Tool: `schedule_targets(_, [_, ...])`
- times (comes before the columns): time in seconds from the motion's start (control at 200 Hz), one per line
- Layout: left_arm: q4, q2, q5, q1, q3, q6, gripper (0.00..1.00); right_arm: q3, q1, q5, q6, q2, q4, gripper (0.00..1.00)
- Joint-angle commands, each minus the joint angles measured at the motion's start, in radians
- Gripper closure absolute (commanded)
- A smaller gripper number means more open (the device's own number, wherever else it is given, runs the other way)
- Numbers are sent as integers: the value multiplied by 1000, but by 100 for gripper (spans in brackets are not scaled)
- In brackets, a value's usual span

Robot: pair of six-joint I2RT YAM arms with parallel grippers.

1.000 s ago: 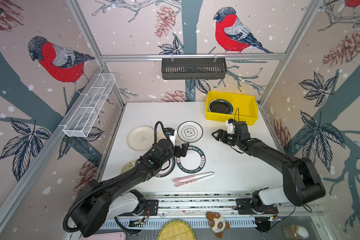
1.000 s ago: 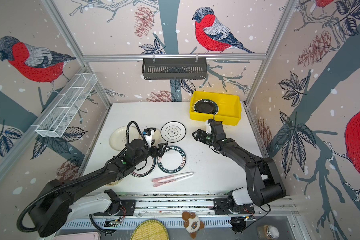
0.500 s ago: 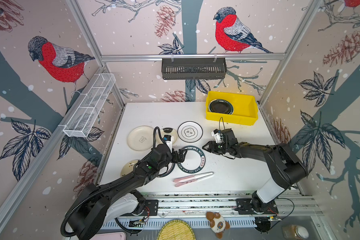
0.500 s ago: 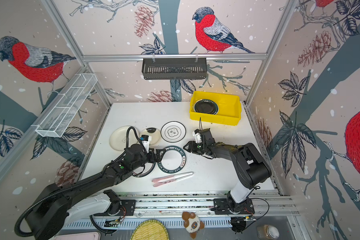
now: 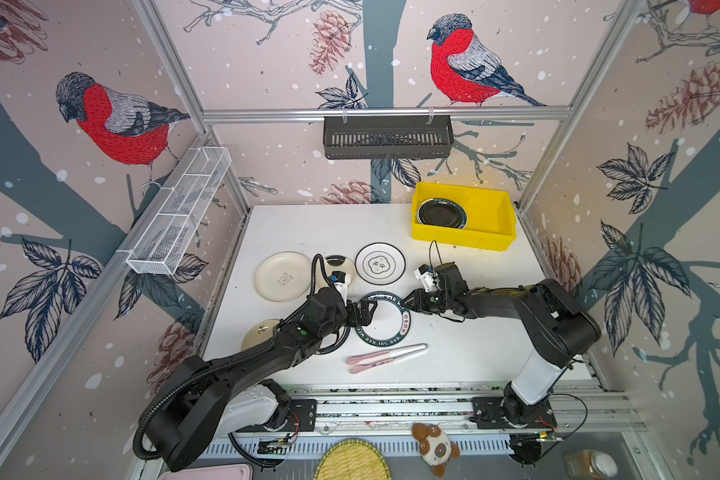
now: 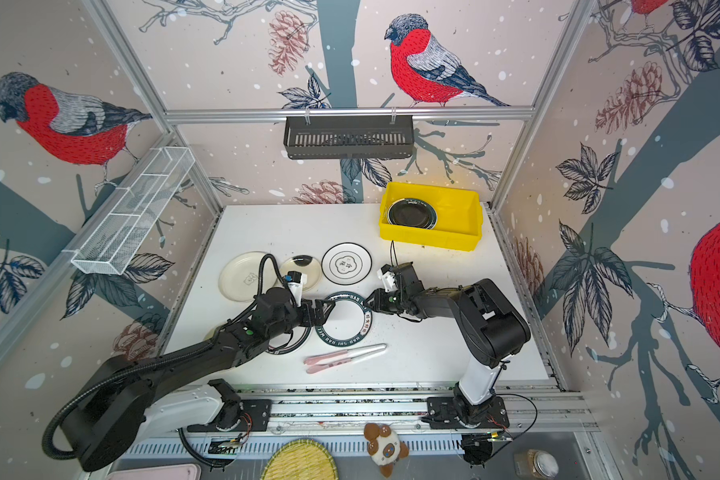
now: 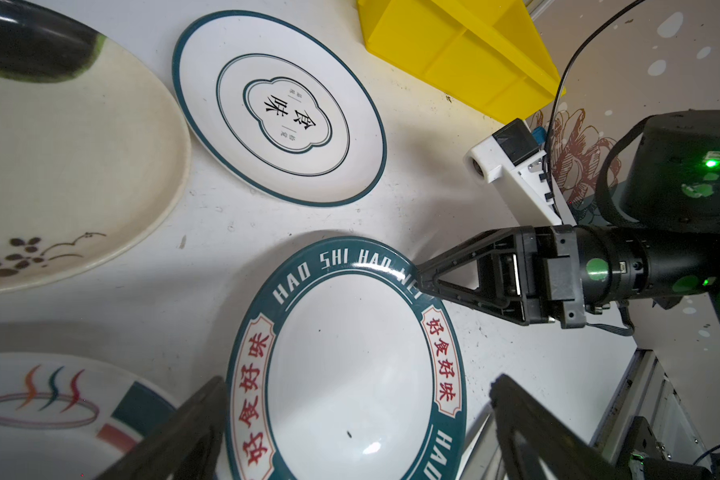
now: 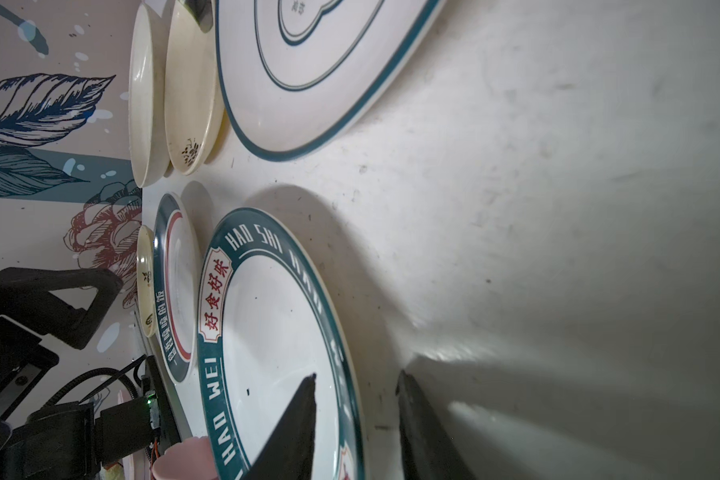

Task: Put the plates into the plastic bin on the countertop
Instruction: 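Close the right gripper on the HAO SHI HAO WEI plate's rim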

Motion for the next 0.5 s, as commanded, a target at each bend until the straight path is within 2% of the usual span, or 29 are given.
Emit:
schedule_targets(0.0, [57, 20, 19, 1, 15, -3, 2, 2, 7, 53, -26, 13, -76, 67])
schedule_targets(0.105, [71, 46, 30, 1, 18, -1, 2, 6, 15, 75, -42, 13, -96, 70])
schedule_targets(0.255, [92, 74, 41, 1, 24, -2, 2, 20, 26, 111, -63, 20, -132, 80])
schedule_targets(0.495, [98, 85, 48, 1, 45, 5, 2, 22, 28, 146, -63, 28, -142, 87])
